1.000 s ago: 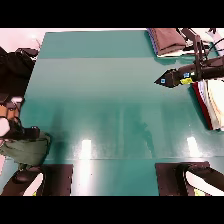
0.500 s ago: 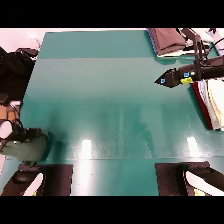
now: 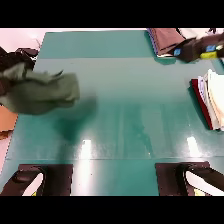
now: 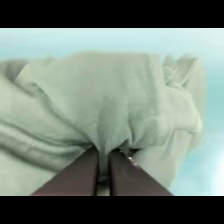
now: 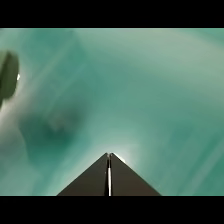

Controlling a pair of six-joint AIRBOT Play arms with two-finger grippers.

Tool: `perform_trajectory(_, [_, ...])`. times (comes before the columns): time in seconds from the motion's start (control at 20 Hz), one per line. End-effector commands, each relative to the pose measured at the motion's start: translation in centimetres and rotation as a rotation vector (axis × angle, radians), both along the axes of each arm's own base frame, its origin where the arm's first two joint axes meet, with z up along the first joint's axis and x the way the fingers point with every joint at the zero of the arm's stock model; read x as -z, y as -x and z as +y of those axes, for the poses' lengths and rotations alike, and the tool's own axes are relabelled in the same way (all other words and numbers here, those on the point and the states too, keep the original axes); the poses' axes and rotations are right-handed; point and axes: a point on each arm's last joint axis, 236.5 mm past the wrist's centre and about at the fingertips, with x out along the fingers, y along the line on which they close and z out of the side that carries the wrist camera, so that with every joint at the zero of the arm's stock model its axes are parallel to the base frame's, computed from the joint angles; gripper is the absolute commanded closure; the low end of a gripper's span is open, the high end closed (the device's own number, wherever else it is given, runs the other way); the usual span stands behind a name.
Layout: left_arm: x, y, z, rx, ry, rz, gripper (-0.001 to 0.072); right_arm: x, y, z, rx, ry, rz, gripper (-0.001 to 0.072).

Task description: Fold the shirts.

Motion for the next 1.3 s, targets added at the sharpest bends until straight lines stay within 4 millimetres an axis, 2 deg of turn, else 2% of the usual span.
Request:
perform_trajectory(0.0, [-5.9, -1.7, -7.0, 0.234, 0.123, -0.134, 0.0682, -5.5, -0.4, -2.2, 0.069, -0.009, -0.145, 0.0697])
perform_trajectory(0.1, [-3.9, -3.6, -12.1, 0.355, 0.138, -0.084, 0.0682, -7.2, -0.6, -4.0, 0.124, -0.017, -0.181, 0.0697])
perform_trajectory(0.2, [0.2, -4.6, -18.6, 0.493, 0.127, 0.019, 0.0682, -8.4, -0.7, -5.6, 0.172, -0.019, -0.206, 0.0696])
perform_trajectory(0.35, [8.7, -2.9, -29.2, 0.734, 0.038, 0.173, 0.0679, -8.4, -0.7, -6.8, 0.207, -0.024, -0.194, 0.0697])
perform_trajectory(0.4, [11.1, -2.1, -31.9, 0.807, -0.001, 0.193, 0.0676, -8.2, -0.7, -6.8, 0.207, -0.023, -0.187, 0.0696])
perform_trajectory(0.45, [13.1, -1.6, -34.1, 0.849, -0.020, 0.204, 0.0561, -7.9, -0.8, -6.8, 0.207, -0.023, -0.179, 0.0696])
perform_trajectory(0.5, [14.3, -1.6, -35.6, 0.861, -0.020, 0.207, 0.0233, -7.5, -0.8, -6.8, 0.207, -0.024, -0.169, 0.0696])
perform_trajectory(0.55, [14.8, -2.2, -36.2, 0.854, -0.016, 0.201, 0.0159, -7.2, -0.9, -6.8, 0.207, -0.025, -0.158, 0.0696])
perform_trajectory(0.65, [14.3, -5.1, -34.7, 0.790, -0.012, 0.166, 0.0158, -6.2, -0.9, -6.8, 0.202, -0.022, -0.128, 0.0696])
perform_trajectory(0.8, [14.8, -10.7, -29.5, 0.632, 0.011, 0.181, 0.0158, -4.8, -1.1, -6.8, 0.200, -0.022, -0.088, 0.0696])
perform_trajectory(0.9, [16.9, -14.0, -26.2, 0.528, 0.029, 0.233, 0.0158, -3.8, -1.2, -6.8, 0.198, -0.022, -0.061, 0.0696])
perform_trajectory(1.0, [19.9, -16.0, -24.5, 0.471, 0.054, 0.297, 0.0158, -2.7, -1.4, -6.8, 0.198, -0.023, -0.034, 0.0696])
perform_trajectory(1.1, [23.5, -16.6, -25.0, 0.461, 0.102, 0.379, 0.0158, -1.7, -1.5, -6.8, 0.199, -0.024, -0.007, 0.0696])
perform_trajectory(1.25, [28.4, -16.9, -27.0, 0.481, 0.158, 0.455, 0.0158, 0.1, -1.7, -6.9, 0.200, -0.025, 0.037, 0.0696])
